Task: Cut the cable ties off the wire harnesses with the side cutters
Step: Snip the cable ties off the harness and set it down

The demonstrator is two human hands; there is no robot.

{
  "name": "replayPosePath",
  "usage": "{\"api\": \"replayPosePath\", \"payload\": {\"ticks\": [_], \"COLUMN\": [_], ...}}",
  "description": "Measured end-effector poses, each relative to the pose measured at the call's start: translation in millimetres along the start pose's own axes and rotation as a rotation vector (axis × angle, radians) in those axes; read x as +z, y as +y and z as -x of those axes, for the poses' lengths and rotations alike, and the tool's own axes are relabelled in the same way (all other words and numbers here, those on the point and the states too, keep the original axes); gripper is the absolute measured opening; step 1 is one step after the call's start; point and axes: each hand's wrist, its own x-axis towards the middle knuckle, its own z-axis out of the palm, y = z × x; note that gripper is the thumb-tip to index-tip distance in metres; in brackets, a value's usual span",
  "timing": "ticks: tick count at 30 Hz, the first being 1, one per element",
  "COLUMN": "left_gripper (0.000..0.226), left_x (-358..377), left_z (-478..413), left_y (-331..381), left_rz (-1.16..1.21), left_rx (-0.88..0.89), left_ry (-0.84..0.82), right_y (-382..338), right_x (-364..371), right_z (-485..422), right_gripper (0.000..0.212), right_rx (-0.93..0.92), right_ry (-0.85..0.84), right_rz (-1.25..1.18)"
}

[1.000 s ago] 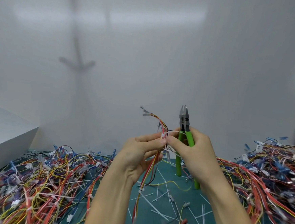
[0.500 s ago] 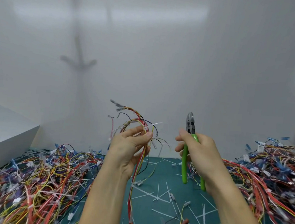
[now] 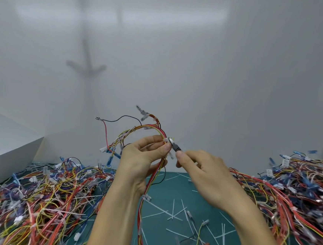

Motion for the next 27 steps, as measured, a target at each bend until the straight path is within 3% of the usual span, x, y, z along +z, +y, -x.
{"api": "replayPosePath", "payload": {"ticks": [27], "left_gripper": [0.014], "left_x": [0.8], "left_z": [-0.4], "left_y": [-0.2], "left_rz": [0.056], "left_rx": [-0.010], "left_ry": [-0.070], "right_y": [-8.9], "right_x": [-4.6], "right_z": [3.2], "right_gripper": [0.055], "right_rx": [-0.008], "right_ry": [0.046], "right_rz": [-0.074]}}
